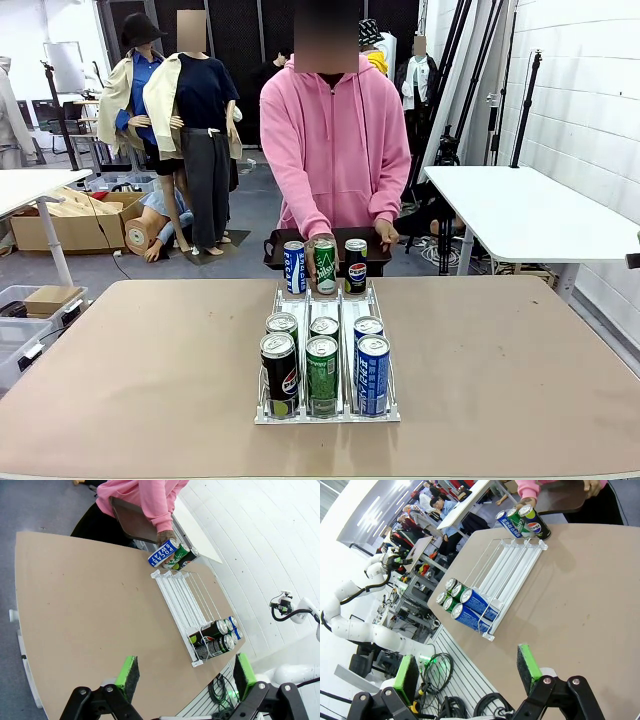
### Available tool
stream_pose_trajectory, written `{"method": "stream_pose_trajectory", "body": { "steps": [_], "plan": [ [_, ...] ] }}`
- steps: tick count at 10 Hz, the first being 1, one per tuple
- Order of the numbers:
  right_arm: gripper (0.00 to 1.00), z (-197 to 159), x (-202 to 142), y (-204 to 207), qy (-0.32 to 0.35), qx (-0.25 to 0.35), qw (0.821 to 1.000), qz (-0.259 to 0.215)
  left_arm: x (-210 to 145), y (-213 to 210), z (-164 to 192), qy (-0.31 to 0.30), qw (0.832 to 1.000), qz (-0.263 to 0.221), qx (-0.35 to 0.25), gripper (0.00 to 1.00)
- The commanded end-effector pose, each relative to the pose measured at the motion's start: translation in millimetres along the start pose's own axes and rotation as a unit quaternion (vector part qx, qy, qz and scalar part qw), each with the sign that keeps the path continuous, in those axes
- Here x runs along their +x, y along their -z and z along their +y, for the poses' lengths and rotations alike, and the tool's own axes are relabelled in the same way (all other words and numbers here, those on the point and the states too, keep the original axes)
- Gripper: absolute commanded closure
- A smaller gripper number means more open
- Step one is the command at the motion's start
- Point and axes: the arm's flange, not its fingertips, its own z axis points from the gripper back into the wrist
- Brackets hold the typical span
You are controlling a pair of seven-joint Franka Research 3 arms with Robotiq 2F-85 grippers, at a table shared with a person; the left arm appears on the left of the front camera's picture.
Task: Retrieve and hand over the desired beverage to the person.
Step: Pick up a can of the same type that the person held from the Automatic Can Dispenser.
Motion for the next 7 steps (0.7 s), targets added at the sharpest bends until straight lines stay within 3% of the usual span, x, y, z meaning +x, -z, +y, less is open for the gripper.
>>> {"method": "stream_pose_trajectory", "body": {
  "steps": [1, 7],
  "plan": [
    [0.00, 0.0, -0.7, -0.2, -0.002, 0.008, 1.000, -0.002, -0.6, -2.4, -2.3, 0.000, 1.000, 0.003, 0.008, 0.00],
    [0.00, 0.0, -0.7, -0.2, -0.002, 0.008, 1.000, -0.002, -0.6, -2.4, -2.3, 0.000, 1.000, 0.003, 0.008, 0.00]
  ]
}}
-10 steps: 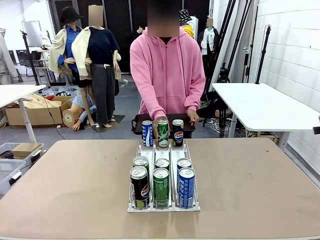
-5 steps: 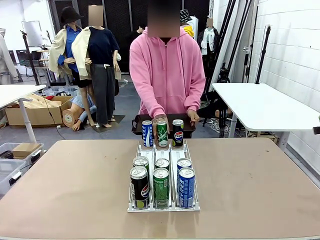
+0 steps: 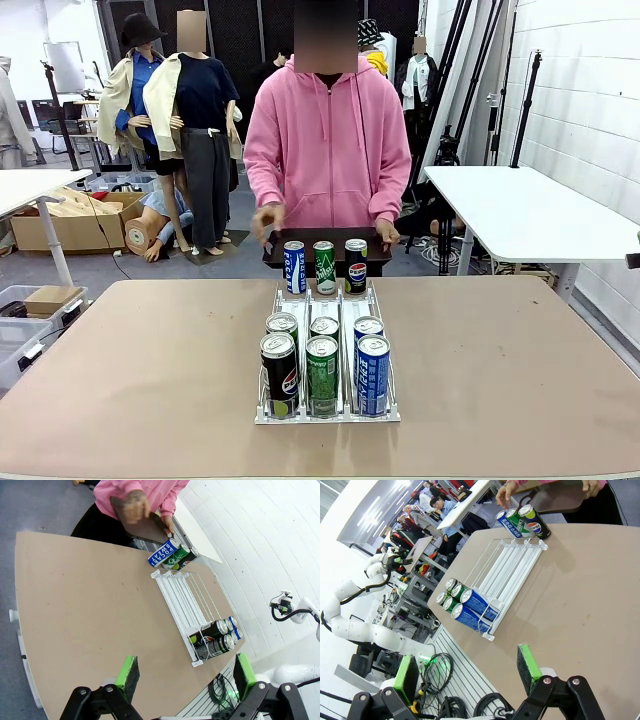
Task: Retrieve and hand over the desired beverage to the person.
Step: Pick up a can of the same type that the person held from the Automatic Can Dispenser.
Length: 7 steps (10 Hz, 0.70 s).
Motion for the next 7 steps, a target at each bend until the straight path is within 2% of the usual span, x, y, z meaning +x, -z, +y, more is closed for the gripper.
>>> {"method": "stream_pose_trajectory", "body": {
  "steps": [1, 7],
  "plan": [
    [0.00, 0.0, -0.7, -0.2, -0.002, 0.008, 1.000, -0.002, -0.6, -2.4, -2.3, 0.000, 1.000, 0.003, 0.008, 0.00],
    [0.00, 0.0, -0.7, -0.2, -0.002, 0.008, 1.000, -0.002, 0.0, 0.0, 0.0, 0.000, 1.000, 0.000, 0.000, 0.00]
  ]
}}
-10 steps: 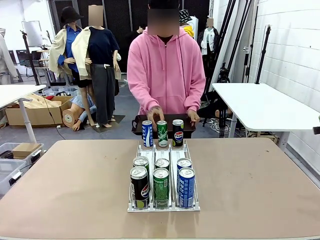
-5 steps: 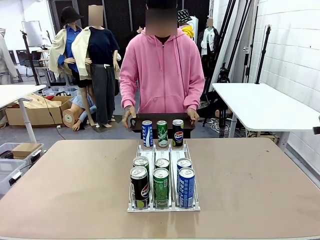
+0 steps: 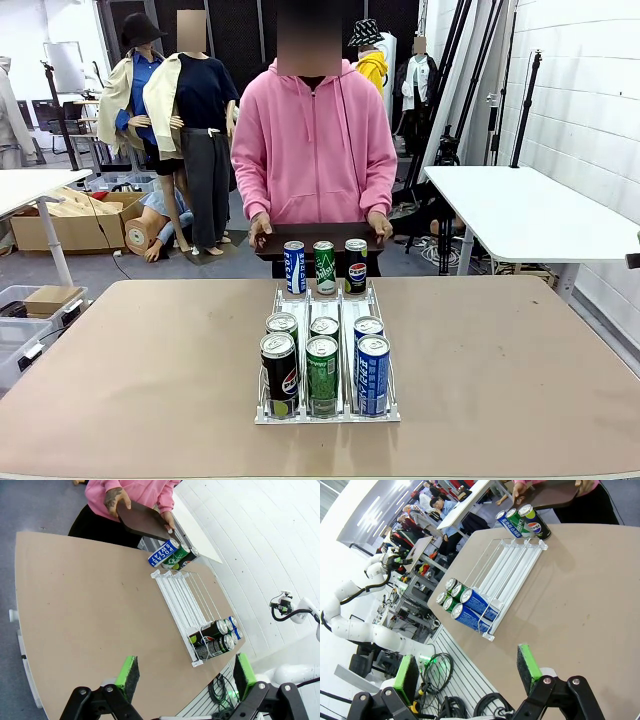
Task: Retrieve and hand over the desired beverage to the person.
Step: Pick up a can of the same type that the person held from the Automatic Can Dispenser.
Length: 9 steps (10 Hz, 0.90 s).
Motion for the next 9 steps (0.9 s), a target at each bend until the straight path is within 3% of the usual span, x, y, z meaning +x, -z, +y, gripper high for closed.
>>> {"method": "stream_pose_trajectory", "body": {
  "steps": [1, 4, 9],
  "plan": [
    [0.00, 0, -1, 0, -0.002, 0.008, 1.000, -0.002, 3, 5, -7, -0.026, 0.999, -0.009, -0.025, 0.00],
    [0.00, 0, -1, 0, -0.002, 0.008, 1.000, -0.002, 4, 23, -36, -0.060, 0.998, -0.015, -0.018, 0.00],
    [0.00, 0, -1, 0, -0.002, 0.008, 1.000, -0.002, -6, 66, -99, -0.096, 0.990, 0.078, -0.064, 0.00]
  ]
}}
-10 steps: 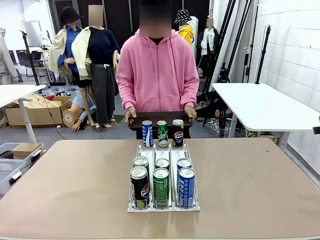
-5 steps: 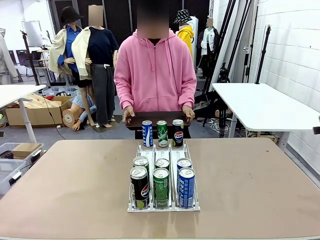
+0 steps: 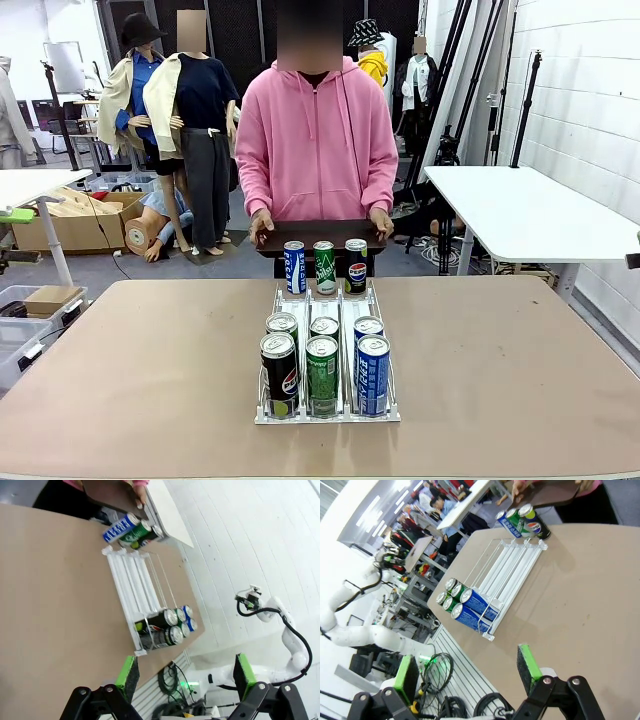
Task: Retrieve and hand over the desired beverage to the person.
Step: Pick up a can of the same type that the person held from the Automatic Can Dispenser.
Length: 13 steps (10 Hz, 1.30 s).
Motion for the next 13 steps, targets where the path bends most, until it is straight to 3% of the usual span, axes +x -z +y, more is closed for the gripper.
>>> {"method": "stream_pose_trajectory", "body": {
  "steps": [1, 8, 13],
  "plan": [
    [0.00, 0, -1, 0, -0.003, 0.008, 1.000, -0.002, -13, 18, -16, -0.009, 1.000, 0.030, -0.004, 0.00],
    [0.00, 0, -1, 0, -0.003, 0.008, 1.000, -0.002, -47, 113, -92, 0.025, 0.992, 0.118, 0.038, 0.00],
    [0.00, 0, -1, 0, -0.003, 0.008, 1.000, -0.002, -77, 211, -123, 0.069, 0.973, 0.196, 0.105, 0.00]
  ]
}}
